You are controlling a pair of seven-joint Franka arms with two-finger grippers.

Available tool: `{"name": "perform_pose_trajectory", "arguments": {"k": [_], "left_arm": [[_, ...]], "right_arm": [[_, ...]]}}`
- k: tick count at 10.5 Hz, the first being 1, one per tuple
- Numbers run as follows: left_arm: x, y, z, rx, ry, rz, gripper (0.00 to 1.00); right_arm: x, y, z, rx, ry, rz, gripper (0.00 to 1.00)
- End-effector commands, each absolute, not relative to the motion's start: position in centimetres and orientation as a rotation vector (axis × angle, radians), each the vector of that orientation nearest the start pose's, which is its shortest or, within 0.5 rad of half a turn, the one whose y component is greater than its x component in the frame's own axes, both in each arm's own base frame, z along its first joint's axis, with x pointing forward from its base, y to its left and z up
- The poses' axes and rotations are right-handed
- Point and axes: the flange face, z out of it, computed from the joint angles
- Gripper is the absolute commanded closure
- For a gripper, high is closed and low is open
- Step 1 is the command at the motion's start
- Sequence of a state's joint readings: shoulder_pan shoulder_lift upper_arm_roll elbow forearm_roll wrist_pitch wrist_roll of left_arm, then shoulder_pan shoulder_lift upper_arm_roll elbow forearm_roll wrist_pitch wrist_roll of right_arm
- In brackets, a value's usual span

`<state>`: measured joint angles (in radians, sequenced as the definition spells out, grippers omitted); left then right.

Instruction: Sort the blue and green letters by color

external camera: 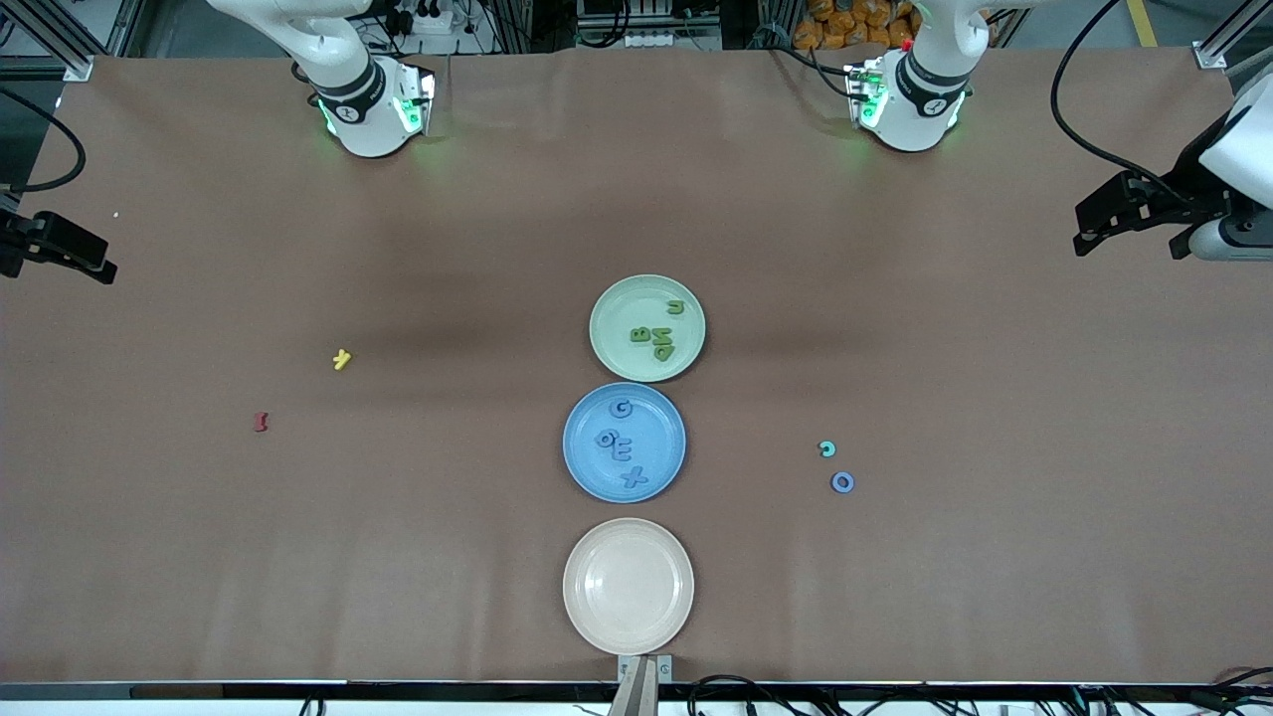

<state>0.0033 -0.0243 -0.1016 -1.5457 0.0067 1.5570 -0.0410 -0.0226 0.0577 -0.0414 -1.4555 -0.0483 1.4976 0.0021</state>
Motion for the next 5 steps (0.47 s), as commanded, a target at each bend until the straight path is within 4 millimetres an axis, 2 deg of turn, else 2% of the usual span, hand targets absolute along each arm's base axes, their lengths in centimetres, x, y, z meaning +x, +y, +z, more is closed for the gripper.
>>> {"name": "perform_pose_trajectory", "arguments": {"k": [1, 5], "left_arm": [[54.04, -5.28, 65.46, -3.157, 0.110, -0.049, 0.00], [54.03, -5.38, 65.46, -3.159, 0.103, -0.049, 0.00]], "right_arm": [[56.72, -3.97, 64.41, -3.196, 0.129, 0.004, 0.00], [56.96, -4.39, 64.26, -3.194, 0.140, -0.008, 0.00]]}}
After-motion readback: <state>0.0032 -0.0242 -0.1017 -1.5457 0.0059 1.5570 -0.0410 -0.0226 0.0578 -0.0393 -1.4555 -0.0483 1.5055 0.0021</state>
